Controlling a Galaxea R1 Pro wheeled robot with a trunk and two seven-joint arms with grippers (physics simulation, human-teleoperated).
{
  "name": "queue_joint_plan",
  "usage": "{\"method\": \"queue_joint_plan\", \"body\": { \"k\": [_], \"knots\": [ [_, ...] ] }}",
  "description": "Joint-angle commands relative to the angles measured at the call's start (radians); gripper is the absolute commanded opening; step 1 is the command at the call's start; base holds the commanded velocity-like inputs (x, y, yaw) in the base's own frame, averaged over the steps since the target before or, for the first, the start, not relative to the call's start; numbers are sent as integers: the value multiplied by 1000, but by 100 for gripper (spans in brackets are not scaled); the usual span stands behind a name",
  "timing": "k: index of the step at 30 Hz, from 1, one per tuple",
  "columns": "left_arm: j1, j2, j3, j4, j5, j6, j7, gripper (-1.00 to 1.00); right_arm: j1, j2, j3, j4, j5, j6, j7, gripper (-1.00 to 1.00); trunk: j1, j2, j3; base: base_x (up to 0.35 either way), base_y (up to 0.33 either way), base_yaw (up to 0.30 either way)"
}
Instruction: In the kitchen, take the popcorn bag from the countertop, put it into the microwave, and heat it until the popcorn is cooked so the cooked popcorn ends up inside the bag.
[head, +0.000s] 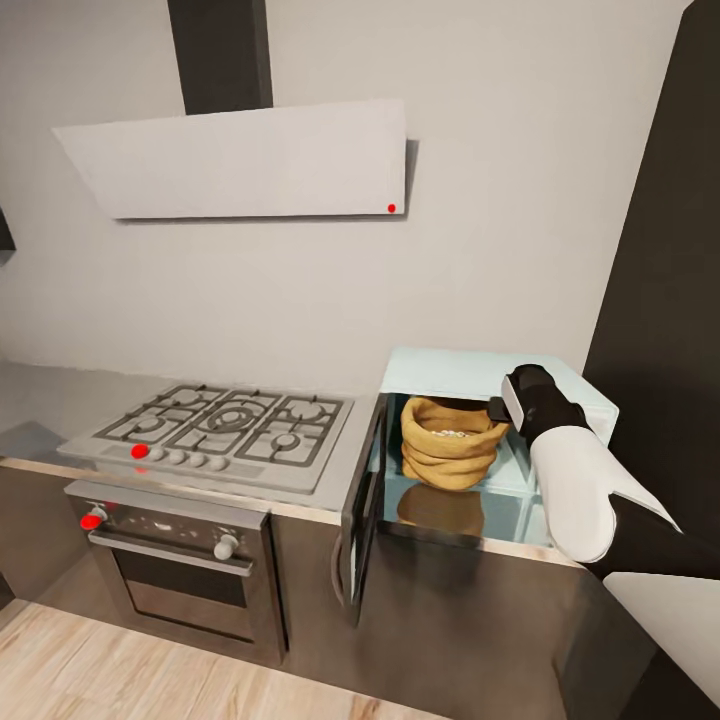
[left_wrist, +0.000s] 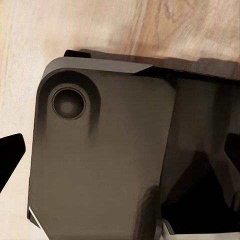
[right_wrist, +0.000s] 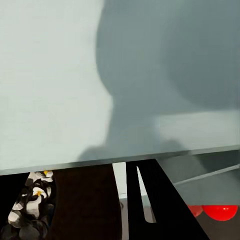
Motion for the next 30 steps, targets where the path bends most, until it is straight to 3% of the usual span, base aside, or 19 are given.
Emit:
{"method": "queue_joint_plan", "body": {
  "k": [1,29,30],
  "knots": [
    [0,0,3,-1,7,-1,-1,100,-2,1,-5,-3,-1,1,-7,-100,0,-1,-1,0,0,0],
    [0,1,6,0,9,-1,0,100,0,9,1,-10,2,-18,-12,-100,0,-1,-1,8,0,0],
    [0,0,7,0,9,-1,0,100,0,9,1,-10,2,-18,-12,100,0,-1,-1,0,0,0]
  ]
}}
